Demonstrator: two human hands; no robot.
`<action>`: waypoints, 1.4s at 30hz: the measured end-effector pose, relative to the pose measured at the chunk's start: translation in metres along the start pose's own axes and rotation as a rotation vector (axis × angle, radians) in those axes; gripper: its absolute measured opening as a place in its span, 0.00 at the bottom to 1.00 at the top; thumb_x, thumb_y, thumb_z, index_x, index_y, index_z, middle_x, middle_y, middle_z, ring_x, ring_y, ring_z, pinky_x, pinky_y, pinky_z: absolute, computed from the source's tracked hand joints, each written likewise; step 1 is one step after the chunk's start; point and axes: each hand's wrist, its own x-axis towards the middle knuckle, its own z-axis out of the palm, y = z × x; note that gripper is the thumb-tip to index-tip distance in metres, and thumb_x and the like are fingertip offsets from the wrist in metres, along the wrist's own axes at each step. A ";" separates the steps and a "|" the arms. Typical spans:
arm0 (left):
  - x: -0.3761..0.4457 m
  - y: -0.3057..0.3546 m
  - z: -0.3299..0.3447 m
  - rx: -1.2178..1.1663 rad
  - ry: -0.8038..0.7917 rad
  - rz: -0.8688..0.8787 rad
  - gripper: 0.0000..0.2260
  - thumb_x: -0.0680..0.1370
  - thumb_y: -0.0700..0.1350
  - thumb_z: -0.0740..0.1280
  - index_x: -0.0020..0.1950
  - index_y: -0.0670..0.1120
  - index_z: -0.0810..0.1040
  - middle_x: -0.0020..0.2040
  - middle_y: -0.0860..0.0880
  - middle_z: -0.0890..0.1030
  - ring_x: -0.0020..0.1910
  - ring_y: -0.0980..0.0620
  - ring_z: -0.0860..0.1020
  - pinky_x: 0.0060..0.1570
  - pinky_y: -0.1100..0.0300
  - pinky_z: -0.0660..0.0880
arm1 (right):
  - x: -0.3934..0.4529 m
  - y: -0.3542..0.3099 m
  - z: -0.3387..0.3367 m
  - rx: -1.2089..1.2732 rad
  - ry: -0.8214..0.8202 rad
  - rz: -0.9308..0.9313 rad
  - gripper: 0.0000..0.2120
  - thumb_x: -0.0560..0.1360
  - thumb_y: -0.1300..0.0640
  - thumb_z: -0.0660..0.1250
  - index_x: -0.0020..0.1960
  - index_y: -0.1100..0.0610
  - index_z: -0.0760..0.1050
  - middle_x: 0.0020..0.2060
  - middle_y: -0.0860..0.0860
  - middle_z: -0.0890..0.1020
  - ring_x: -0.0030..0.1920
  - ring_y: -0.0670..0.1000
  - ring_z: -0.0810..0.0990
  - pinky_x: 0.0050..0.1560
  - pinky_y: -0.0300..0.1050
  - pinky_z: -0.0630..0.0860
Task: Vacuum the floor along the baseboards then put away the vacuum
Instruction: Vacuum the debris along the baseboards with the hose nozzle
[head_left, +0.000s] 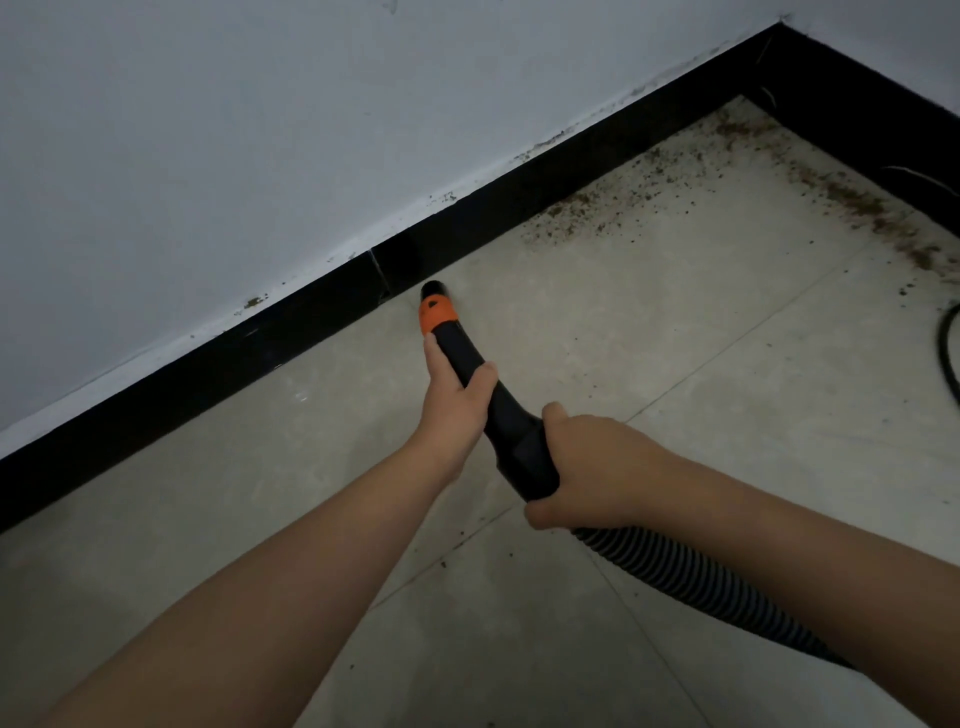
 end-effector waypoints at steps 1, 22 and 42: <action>0.005 0.003 0.003 0.004 -0.010 0.001 0.31 0.81 0.43 0.57 0.76 0.53 0.40 0.69 0.47 0.64 0.56 0.51 0.68 0.58 0.58 0.69 | 0.002 0.003 -0.002 0.009 0.021 0.019 0.23 0.68 0.47 0.71 0.48 0.54 0.60 0.37 0.47 0.70 0.33 0.44 0.70 0.28 0.38 0.67; 0.035 0.035 0.080 0.077 -0.224 -0.023 0.33 0.81 0.46 0.57 0.75 0.52 0.35 0.71 0.44 0.65 0.62 0.45 0.71 0.58 0.56 0.69 | -0.025 0.056 -0.021 0.180 0.289 0.297 0.20 0.68 0.49 0.70 0.46 0.54 0.59 0.38 0.48 0.71 0.34 0.45 0.72 0.29 0.37 0.66; 0.064 0.063 0.089 0.170 0.077 -0.072 0.28 0.80 0.48 0.59 0.77 0.53 0.50 0.66 0.42 0.70 0.57 0.43 0.74 0.58 0.50 0.74 | 0.016 0.073 -0.027 0.314 0.336 0.184 0.29 0.71 0.40 0.68 0.60 0.56 0.61 0.55 0.53 0.72 0.52 0.52 0.76 0.42 0.41 0.70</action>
